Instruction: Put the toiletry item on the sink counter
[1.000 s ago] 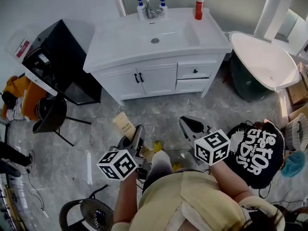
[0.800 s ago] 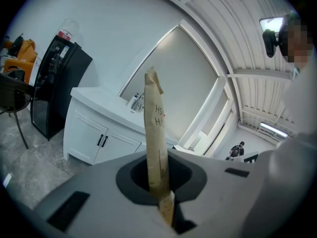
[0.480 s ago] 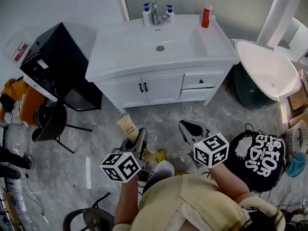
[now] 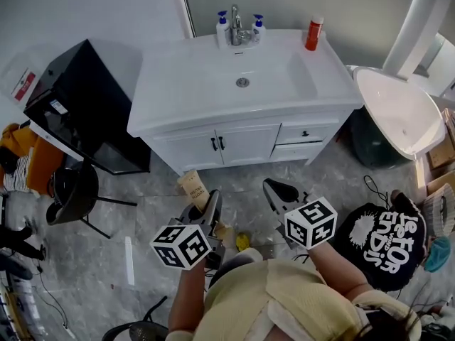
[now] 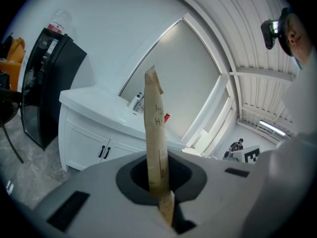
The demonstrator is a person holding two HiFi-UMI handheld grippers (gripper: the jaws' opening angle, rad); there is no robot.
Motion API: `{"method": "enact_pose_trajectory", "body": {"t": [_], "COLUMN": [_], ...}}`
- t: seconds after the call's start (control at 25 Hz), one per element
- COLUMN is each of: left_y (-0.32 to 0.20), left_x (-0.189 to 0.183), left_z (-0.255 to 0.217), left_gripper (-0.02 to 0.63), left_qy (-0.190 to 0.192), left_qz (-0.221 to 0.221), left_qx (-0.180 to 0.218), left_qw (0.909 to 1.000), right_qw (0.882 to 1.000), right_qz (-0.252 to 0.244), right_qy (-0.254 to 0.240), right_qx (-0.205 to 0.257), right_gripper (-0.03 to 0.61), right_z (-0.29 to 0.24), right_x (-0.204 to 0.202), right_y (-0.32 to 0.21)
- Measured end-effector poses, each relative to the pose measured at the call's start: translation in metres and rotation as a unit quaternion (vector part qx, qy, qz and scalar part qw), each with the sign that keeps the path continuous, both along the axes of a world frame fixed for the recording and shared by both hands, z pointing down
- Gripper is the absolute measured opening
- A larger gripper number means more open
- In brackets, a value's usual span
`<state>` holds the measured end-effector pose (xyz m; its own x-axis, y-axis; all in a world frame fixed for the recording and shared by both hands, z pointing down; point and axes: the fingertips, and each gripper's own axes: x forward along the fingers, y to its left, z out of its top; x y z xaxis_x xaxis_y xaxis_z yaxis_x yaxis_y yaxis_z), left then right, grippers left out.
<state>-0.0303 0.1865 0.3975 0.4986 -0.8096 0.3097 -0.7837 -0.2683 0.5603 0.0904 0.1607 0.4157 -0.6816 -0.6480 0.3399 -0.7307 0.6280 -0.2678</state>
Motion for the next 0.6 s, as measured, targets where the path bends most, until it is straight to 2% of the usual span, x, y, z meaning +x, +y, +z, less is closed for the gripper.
{"method": "enact_pose_trajectory", "body": {"t": [0.6], "left_y": [-0.05], "left_x": [-0.05], "left_z": [0.009], "left_gripper": [0.037], "left_qy": [0.002], "left_qz": [0.018], "left_qx": [-0.008], "left_qw": [0.9998], "right_qw": [1.0], "right_qz": [0.008], "right_qy": [0.015], "right_qx": [0.007], "right_gripper": [0.026], "right_z": [-0.001], "right_x": [-0.053], "right_y": [-0.056]}}
